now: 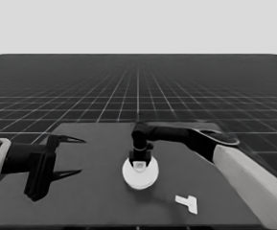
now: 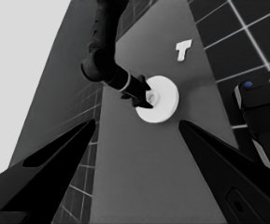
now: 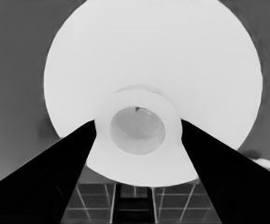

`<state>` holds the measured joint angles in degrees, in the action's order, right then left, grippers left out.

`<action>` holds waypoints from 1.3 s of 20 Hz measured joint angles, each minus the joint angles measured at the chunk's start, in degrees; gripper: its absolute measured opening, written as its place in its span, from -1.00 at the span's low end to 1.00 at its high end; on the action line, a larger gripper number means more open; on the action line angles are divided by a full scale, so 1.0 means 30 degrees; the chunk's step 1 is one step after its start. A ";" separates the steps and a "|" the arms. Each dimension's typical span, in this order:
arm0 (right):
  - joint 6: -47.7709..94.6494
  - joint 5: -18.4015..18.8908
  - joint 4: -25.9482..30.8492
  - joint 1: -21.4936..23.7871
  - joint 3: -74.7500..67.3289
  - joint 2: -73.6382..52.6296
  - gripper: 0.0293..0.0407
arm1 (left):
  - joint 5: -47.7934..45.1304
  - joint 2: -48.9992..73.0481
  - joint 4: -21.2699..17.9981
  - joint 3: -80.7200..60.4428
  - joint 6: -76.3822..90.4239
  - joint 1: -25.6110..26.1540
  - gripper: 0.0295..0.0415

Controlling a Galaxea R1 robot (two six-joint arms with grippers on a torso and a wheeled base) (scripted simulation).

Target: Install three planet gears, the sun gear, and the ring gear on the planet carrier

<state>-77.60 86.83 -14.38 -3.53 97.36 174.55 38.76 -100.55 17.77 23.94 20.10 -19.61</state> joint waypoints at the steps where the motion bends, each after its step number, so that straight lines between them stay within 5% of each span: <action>1: 0.0012 -0.0006 -0.0033 -0.0057 0.0030 -0.0003 0.04 | 0.0000 0.0000 0.0000 0.0000 0.0000 0.0000 0.49; 26: -0.3394 -0.0019 -0.0066 -0.0412 0.0093 -0.0026 0.04 | 0.0000 0.0000 0.0000 0.0000 0.0000 0.0000 0.49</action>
<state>-87.78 86.77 -14.58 -4.76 97.63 174.47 38.76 -100.55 17.77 23.94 20.10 -19.61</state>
